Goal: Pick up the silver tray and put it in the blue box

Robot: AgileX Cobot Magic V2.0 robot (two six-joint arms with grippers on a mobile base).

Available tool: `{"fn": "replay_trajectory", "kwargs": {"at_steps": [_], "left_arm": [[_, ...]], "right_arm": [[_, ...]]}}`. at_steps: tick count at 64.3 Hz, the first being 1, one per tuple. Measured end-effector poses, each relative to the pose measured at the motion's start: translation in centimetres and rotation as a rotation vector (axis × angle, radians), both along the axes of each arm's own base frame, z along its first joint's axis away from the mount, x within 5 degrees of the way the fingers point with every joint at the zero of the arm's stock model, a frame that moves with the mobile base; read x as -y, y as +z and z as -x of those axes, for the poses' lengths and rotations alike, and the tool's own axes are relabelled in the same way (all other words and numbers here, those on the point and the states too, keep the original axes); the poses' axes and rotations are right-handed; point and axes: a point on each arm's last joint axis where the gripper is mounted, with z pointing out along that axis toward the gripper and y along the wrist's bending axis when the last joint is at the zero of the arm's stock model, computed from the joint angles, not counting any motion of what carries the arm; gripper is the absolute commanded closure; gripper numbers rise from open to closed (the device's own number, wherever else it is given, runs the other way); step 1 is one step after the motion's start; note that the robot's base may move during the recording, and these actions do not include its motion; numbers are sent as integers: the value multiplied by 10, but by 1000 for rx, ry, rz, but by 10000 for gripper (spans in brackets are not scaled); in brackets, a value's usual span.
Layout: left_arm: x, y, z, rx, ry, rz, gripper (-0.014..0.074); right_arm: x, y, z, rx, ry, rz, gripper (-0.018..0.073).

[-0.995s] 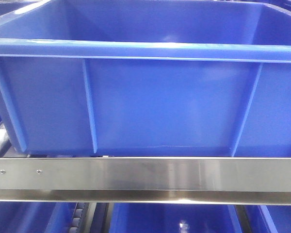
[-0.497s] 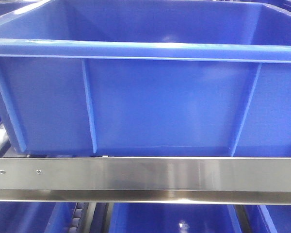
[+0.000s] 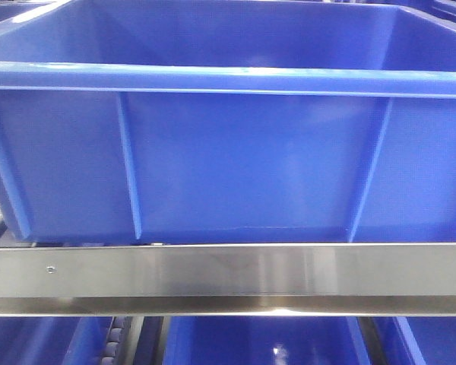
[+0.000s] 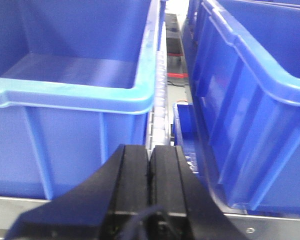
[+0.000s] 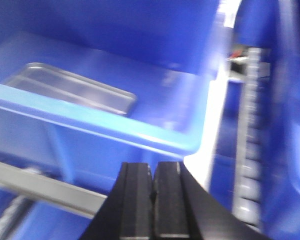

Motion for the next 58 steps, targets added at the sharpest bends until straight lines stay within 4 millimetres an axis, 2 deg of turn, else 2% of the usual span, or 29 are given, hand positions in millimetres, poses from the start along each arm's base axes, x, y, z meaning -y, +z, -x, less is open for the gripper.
{"fn": "replay_trajectory", "kwargs": {"at_steps": [13,21,58], "left_arm": [[0,0,0,0,0,0,701],[0,0,0,2,0,0,701],[0,0,0,2,0,0,701]], "right_arm": [[10,-43,9,146,-167,-61,503],[13,-69,8,165,-227,-96,503],[13,-70,8,190,-239,-111,503]]}}
